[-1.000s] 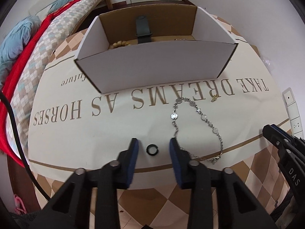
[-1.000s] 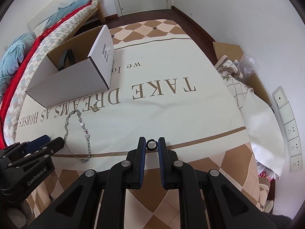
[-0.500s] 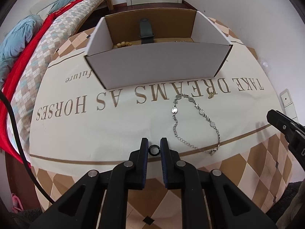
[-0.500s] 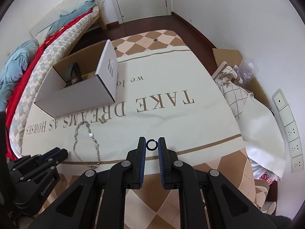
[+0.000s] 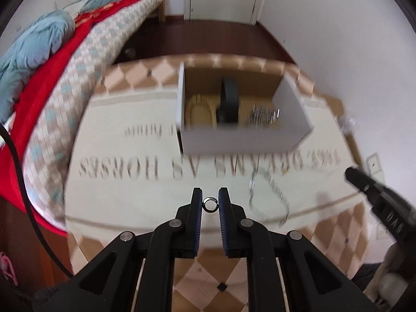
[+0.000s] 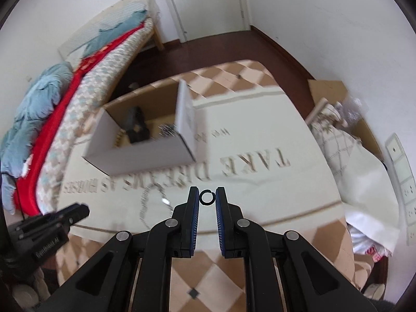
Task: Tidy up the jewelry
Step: 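Carry both black rings into the white box while both tools open, then lift both open tools out of the box and back over the table, then grasp the silver charm bracelet with the left tool while the right tool grasps a small earring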
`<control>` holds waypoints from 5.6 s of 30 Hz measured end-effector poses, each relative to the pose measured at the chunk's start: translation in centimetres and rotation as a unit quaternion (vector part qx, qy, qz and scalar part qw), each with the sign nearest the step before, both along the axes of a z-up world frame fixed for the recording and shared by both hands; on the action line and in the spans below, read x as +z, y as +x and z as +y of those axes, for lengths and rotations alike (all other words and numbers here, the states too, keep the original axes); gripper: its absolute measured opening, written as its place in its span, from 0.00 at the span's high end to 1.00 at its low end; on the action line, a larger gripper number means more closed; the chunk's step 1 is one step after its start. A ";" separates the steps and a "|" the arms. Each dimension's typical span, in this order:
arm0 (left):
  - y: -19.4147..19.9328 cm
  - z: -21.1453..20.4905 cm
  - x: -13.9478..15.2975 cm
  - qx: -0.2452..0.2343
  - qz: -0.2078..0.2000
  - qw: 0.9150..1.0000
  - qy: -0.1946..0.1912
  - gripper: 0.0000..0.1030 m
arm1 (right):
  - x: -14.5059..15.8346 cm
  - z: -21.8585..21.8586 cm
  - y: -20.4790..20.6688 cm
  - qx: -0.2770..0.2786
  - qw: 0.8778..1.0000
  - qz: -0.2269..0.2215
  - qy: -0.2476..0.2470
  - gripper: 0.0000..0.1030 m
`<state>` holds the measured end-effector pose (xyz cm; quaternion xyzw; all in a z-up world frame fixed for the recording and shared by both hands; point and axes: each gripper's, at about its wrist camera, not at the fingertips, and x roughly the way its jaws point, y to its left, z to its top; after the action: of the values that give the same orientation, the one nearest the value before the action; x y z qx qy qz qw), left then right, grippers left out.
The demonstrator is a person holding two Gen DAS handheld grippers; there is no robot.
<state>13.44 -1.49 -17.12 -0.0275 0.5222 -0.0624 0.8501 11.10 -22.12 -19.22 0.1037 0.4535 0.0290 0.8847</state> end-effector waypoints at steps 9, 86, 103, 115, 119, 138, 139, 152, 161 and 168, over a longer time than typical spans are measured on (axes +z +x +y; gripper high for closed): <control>9.2 0.7 4.5 -0.011 -0.024 1.000 -0.007 0.90 | 4.0 3.4 8.2 0.072 0.996 0.007 0.044 0.87; -3.6 3.2 8.4 0.078 -0.086 0.990 0.082 0.01 | 10.1 3.7 -2.5 0.010 0.996 -0.022 -0.083 0.03; 4.0 -7.2 -8.1 -0.038 0.085 0.994 0.055 0.32 | -3.9 -6.4 -1.0 -0.080 0.991 0.099 -0.034 0.55; 4.0 -5.8 -7.7 -0.065 0.072 0.995 0.024 1.00 | -3.9 -6.5 0.4 -0.083 0.993 0.089 -0.014 0.55; 2.9 -3.2 -6.2 -0.042 0.058 0.997 0.019 1.00 | -3.9 -5.3 0.8 -0.063 0.995 0.082 0.003 0.55; 2.3 5.8 -6.4 0.073 0.079 0.994 0.005 0.19 | -8.5 4.7 6.1 0.070 0.995 0.053 -0.038 0.58; 2.3 6.0 -6.4 0.078 0.075 0.994 0.004 0.19 | -8.5 5.0 6.0 0.072 0.995 0.051 -0.049 0.73; 2.8 -0.3 -7.2 0.020 0.079 0.997 -0.014 0.19 | -5.6 -2.3 2.3 -0.008 1.000 0.023 -0.008 0.91; 3.9 -5.5 -9.5 -0.080 0.074 0.993 0.049 0.29 | -5.7 -5.4 1.0 -0.042 0.999 0.021 0.006 0.91; 3.9 -6.9 -8.9 -0.124 0.061 0.989 0.049 1.00 | -6.2 -5.6 1.0 -0.049 0.999 0.022 0.010 0.91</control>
<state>17.39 -8.36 -25.98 0.0755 0.5745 -0.1397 0.8029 12.09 -27.72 -25.44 0.1355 0.4672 -0.0119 0.8736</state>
